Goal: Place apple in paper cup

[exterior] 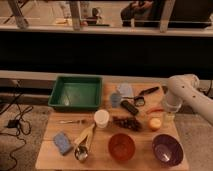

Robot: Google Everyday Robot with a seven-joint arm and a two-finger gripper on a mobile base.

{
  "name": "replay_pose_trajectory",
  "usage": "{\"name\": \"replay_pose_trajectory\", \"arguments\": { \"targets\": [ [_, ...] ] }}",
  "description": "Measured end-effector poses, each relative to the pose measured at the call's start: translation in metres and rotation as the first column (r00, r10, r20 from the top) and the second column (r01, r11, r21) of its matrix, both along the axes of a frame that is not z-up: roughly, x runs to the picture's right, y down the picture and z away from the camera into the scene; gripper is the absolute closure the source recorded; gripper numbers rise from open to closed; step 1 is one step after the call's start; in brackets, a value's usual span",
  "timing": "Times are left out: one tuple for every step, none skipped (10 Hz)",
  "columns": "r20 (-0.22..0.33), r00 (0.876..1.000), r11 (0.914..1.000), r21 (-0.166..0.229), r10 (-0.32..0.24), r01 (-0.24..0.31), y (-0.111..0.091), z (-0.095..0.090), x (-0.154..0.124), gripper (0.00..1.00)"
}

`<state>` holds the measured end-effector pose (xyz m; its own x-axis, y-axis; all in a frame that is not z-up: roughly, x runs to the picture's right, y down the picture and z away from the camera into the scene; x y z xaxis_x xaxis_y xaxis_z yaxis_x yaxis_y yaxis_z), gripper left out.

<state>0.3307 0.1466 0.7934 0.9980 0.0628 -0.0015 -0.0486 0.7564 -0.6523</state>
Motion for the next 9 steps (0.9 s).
{"name": "replay_pose_trajectory", "arguments": {
  "targets": [
    [0.001, 1.000, 1.0000, 0.000, 0.000, 0.000, 0.0001, 0.0002, -0.0004, 0.20],
    [0.000, 1.000, 1.0000, 0.000, 0.000, 0.000, 0.0001, 0.0001, -0.0002, 0.20],
    [0.001, 1.000, 1.0000, 0.000, 0.000, 0.000, 0.0000, 0.0001, -0.0003, 0.20],
    [0.001, 1.000, 1.0000, 0.000, 0.000, 0.000, 0.0000, 0.0002, -0.0004, 0.20],
    [0.001, 1.000, 1.0000, 0.000, 0.000, 0.000, 0.0000, 0.0001, -0.0003, 0.20],
    [0.001, 1.000, 1.0000, 0.000, 0.001, -0.001, 0.0001, 0.0001, -0.0003, 0.20],
    [0.000, 1.000, 1.0000, -0.001, 0.001, -0.001, 0.0006, -0.0001, 0.0002, 0.20],
    [-0.003, 1.000, 1.0000, -0.004, -0.001, 0.001, 0.0031, -0.0005, 0.0003, 0.20],
    [-0.006, 1.000, 1.0000, -0.008, 0.000, 0.000, 0.0078, -0.0017, -0.0007, 0.20]
  ]
}}
